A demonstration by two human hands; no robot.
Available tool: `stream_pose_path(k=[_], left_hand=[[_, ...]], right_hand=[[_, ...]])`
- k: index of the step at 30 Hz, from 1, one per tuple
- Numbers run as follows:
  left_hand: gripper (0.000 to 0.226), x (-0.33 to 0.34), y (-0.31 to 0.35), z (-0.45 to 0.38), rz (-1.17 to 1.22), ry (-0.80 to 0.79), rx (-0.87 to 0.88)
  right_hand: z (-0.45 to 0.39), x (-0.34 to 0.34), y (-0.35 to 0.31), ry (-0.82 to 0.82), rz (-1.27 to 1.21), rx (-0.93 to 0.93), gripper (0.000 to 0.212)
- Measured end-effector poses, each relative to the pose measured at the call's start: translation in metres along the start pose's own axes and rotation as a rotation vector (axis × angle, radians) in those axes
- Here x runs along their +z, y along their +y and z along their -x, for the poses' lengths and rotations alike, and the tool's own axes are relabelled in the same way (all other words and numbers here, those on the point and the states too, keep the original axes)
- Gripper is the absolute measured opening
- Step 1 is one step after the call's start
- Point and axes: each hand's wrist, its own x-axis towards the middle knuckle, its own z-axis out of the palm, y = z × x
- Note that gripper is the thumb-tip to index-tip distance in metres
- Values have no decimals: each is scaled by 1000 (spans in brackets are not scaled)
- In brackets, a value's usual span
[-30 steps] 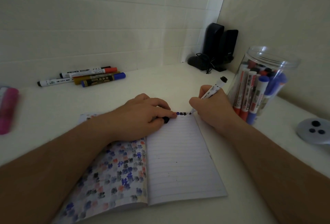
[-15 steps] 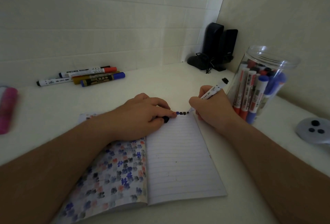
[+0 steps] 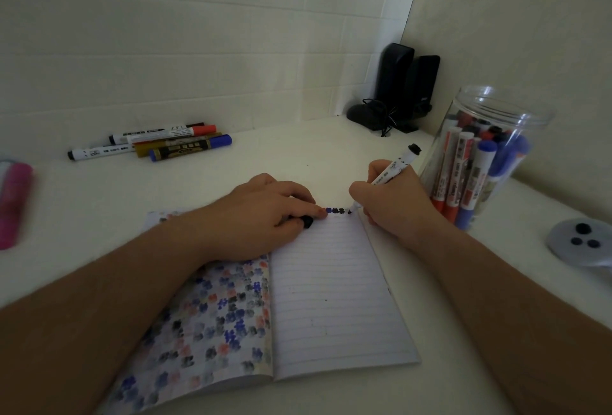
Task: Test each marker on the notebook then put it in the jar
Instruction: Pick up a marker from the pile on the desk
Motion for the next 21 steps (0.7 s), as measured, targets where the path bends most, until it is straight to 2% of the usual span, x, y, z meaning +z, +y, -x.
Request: stream_pose_path(k=[2, 5, 9, 14, 17, 20, 21], left_hand=[[40, 1, -2, 0, 11, 19, 15], [34, 0, -4, 0, 124, 90, 53], [31, 1, -8, 1, 272, 232, 38], [36, 0, -6, 3, 326, 373, -96], [34, -1, -6, 2, 325, 383, -109], [31, 0, -7, 3, 313, 346, -103], [30, 0, -8, 3, 314, 330, -105]], right_hand=[[1, -2, 1, 69, -56, -33, 25], [3, -3, 0, 119, -276, -50, 27], [7, -3, -6, 56, -575, 2, 38], [11, -5, -10, -58, -697, 26, 39], [10, -8, -8, -12, -628, 47, 39], [9, -9, -3, 57, -227, 17, 28], [9, -9, -2, 58, -162, 13, 26]])
